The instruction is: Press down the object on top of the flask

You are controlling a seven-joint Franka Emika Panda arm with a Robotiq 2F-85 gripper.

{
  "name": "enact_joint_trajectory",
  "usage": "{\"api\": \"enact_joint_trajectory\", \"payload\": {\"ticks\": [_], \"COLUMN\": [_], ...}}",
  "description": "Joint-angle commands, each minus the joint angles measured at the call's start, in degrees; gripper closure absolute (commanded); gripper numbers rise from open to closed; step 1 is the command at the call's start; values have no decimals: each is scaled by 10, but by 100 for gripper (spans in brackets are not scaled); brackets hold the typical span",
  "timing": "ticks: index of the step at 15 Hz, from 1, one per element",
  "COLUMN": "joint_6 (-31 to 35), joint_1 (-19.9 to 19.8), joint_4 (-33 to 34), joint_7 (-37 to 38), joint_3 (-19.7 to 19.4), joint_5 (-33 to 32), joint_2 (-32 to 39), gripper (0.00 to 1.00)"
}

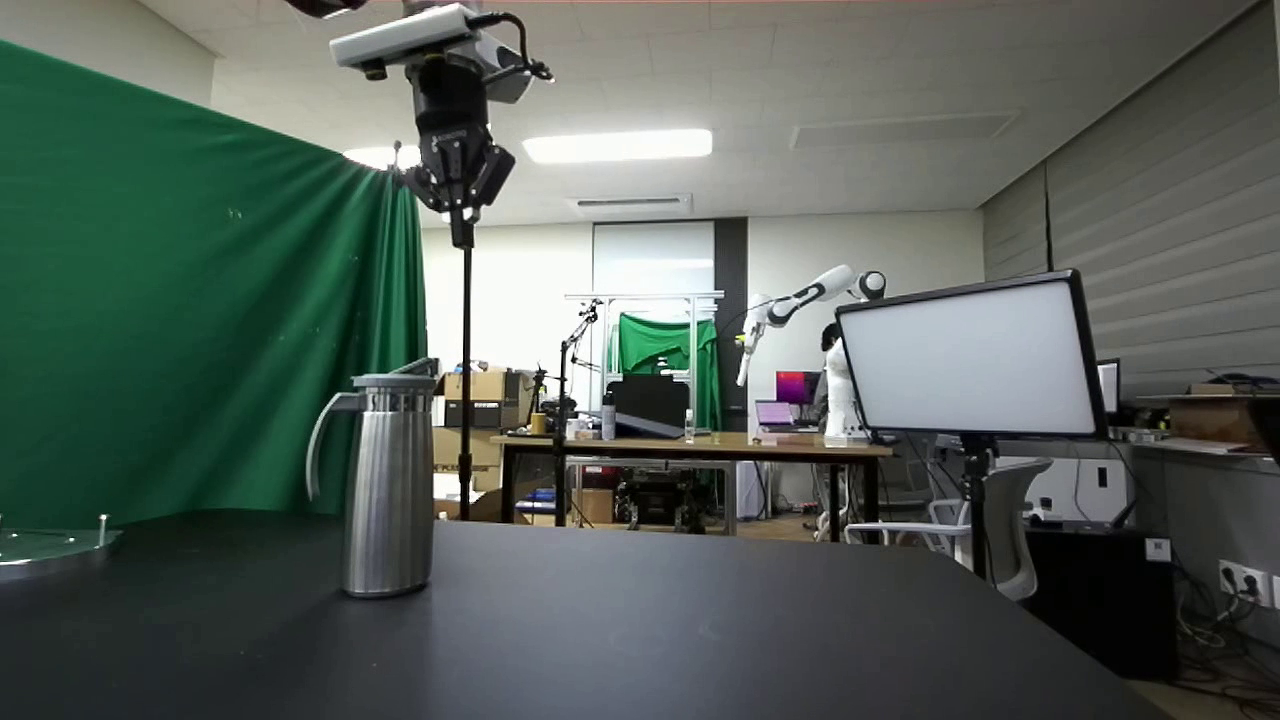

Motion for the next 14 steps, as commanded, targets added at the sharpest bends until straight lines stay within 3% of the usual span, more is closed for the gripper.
{"api": "enact_joint_trajectory", "payload": {"ticks": [1, 5, 14], "joint_6": [41, 101, 114], "joint_1": [24, 41, 45], "joint_4": [-9, -25, -19], "joint_7": [35, 45, 42], "joint_3": [23, 38, 34], "joint_5": [-13, -12, -37], "joint_2": [17, 47, 97], "gripper": [100, 100, 100]}}
